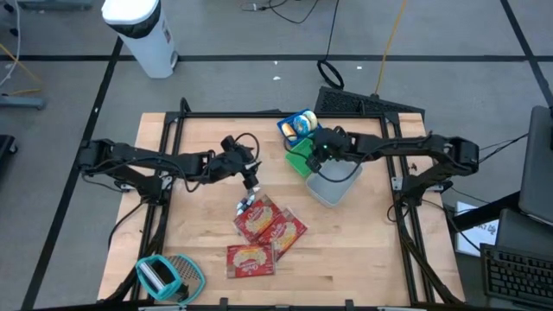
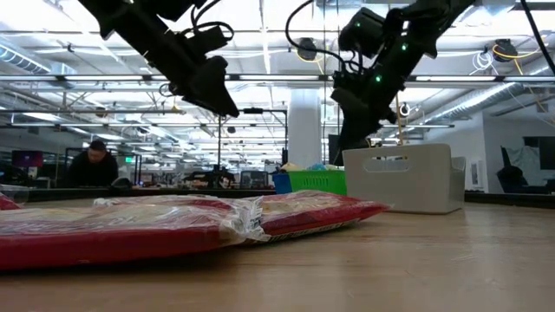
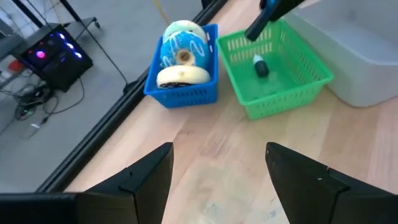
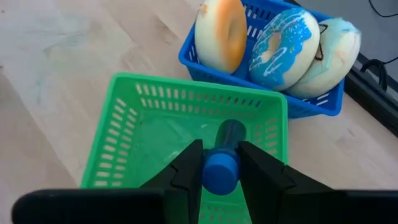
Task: Pick & Place Food Item
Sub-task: Put the large blue food coloring bottle into the green bin, then put the small brown food coloring bottle into the green bin
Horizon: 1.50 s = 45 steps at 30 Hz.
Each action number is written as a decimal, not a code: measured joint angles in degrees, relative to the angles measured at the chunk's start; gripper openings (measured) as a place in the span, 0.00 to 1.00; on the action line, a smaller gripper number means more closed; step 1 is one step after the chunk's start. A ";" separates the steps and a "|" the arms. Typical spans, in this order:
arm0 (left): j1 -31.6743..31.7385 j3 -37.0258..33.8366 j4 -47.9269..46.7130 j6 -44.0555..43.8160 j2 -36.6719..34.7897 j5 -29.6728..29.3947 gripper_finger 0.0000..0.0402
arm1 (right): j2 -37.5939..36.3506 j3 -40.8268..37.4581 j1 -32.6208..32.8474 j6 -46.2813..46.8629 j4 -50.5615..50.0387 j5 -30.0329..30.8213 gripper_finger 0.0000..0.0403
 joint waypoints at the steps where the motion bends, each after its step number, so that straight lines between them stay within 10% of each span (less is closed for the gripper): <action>1: 0.00 0.00 0.62 0.23 0.00 0.14 0.64 | 0.02 -0.88 -0.28 -0.34 1.59 -0.11 0.20; 22: -0.03 -0.02 0.50 1.12 -0.01 2.50 0.65 | 0.02 -5.39 -1.41 -2.81 19.07 -12.44 0.58; 30: -1.62 -0.02 -6.01 -3.32 0.00 13.47 0.64 | 0.02 -5.39 -1.28 -2.81 19.06 -12.39 0.58; 45: -5.77 -0.02 -12.71 -4.39 12.19 13.67 0.65 | 0.02 -5.39 -1.26 -2.81 19.41 -12.38 0.56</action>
